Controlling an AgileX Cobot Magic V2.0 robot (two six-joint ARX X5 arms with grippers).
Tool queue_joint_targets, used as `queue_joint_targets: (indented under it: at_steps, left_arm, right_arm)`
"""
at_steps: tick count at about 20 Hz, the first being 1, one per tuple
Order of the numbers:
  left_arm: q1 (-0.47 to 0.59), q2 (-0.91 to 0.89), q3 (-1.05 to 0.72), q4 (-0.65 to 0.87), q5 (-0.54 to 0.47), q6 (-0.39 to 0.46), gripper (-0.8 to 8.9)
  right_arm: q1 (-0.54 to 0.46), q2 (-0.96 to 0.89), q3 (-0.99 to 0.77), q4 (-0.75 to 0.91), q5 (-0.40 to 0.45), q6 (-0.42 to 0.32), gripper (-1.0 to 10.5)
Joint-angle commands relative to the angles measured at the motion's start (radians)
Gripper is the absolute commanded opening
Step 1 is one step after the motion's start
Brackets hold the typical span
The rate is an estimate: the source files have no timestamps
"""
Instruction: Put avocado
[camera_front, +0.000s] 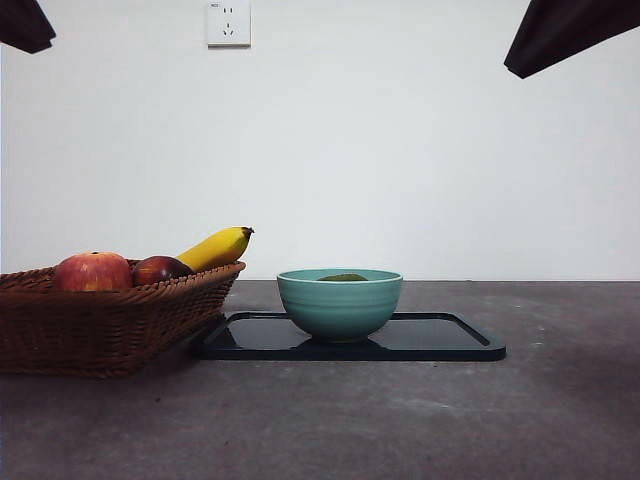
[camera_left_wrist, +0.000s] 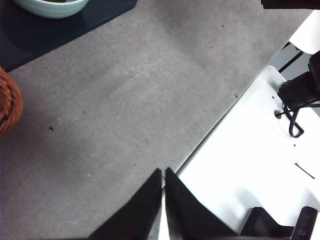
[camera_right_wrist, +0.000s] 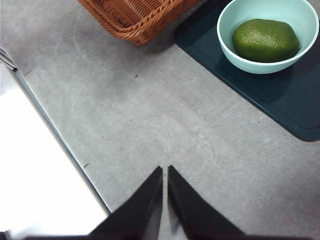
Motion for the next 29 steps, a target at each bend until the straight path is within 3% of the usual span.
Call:
queue_joint_targets:
  at_steps: [1, 8, 10, 12, 15, 18, 22, 29]
  left_arm:
    - [-0.006, 0.003, 0.006, 0.010, 0.002, 0.011, 0.09]
    - [-0.006, 0.003, 0.006, 0.010, 0.002, 0.012, 0.09]
    - [0.008, -0.011, 0.006, 0.047, -0.046, 0.074, 0.09]
    - [0.066, -0.057, 0.005, 0.181, -0.124, 0.166, 0.09]
    - [0.207, -0.170, -0.035, 0.451, -0.148, 0.218, 0.09]
    - [0.358, -0.323, -0.166, 0.708, -0.251, 0.243, 0.09]
    - [0.479, -0.504, -0.391, 0.883, -0.417, 0.243, 0.09]
    - [0.557, -0.696, -0.706, 0.952, -0.451, 0.232, 0.09]
  right_arm:
    - [0.009, 0.008, 0.011, 0.006, -0.002, 0.010, 0.1]
    - [0.009, 0.008, 0.011, 0.006, -0.002, 0.010, 0.1]
    - [0.009, 0.008, 0.011, 0.006, -0.002, 0.010, 0.1]
    - [0.009, 0.008, 0.011, 0.006, -0.002, 0.010, 0.1]
    - [0.009, 0.008, 0.011, 0.006, -0.002, 0.010, 0.1]
    - [0.009, 0.008, 0.011, 0.006, -0.002, 0.010, 0.1]
    - [0.009, 0.008, 0.011, 0.006, -0.002, 0.010, 0.1]
    - [0.009, 0.008, 0.011, 0.006, -0.002, 0.010, 0.1]
